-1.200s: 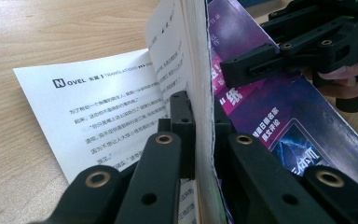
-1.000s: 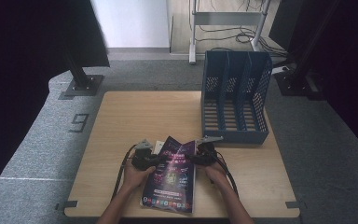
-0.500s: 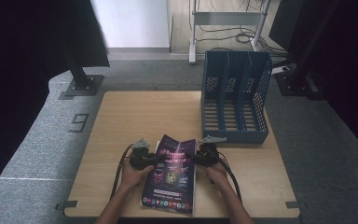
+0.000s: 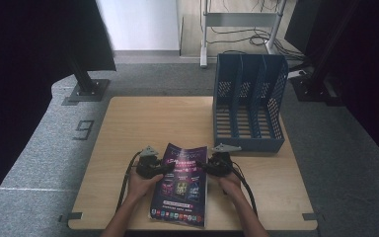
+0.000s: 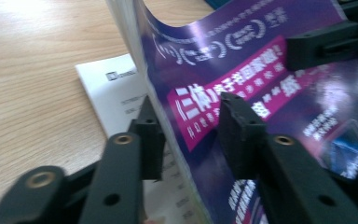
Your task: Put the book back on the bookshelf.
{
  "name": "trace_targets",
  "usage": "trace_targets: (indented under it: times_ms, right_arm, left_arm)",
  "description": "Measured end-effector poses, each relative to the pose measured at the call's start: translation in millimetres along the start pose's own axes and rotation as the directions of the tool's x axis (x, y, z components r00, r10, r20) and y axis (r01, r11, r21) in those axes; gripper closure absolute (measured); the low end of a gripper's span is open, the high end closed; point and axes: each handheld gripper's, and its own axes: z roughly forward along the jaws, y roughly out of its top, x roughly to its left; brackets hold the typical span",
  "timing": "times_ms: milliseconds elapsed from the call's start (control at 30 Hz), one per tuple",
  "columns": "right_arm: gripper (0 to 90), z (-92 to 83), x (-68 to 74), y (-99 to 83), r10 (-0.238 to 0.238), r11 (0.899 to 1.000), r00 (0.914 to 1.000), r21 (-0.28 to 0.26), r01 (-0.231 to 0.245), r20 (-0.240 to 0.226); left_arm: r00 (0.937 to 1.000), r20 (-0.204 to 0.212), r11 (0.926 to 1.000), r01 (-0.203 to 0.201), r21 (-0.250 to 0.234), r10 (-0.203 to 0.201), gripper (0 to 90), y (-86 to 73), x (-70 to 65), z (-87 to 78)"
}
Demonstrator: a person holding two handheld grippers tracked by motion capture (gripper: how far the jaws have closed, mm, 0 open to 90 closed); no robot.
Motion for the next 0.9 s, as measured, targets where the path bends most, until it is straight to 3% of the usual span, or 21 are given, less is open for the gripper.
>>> trace_targets:
  times_ms: [167,367,633,900]
  right_arm:
    - [67.4,-1.1,-0.6,-1.1,-0.002,1.000,1.0000,-0.001,0.002,-0.001]
    - [67.4,-1.4,-0.1,-1.2,-0.010,1.000,1.0000,-0.004,0.010,0.000]
    - [67.5,-2.4,1.0,-1.0,-0.027,1.000,0.9996,-0.011,0.027,-0.004]
    - [67.8,-4.9,4.1,0.3,-0.043,0.999,0.9990,-0.026,0.043,-0.011]
  left_arm:
    - [0.9990,-0.028,0.9993,0.035,0.010,-0.035,56.2,-0.6,7.0,-0.5]
    - [0.9986,-0.033,0.9988,0.043,0.024,-0.042,55.6,-1.5,8.3,2.5]
    - [0.9977,0.003,0.9977,0.067,0.001,-0.067,56.7,-1.6,8.8,2.6]
    - [0.9983,-0.022,0.9985,0.054,-0.003,-0.054,58.7,-2.1,6.8,4.3]
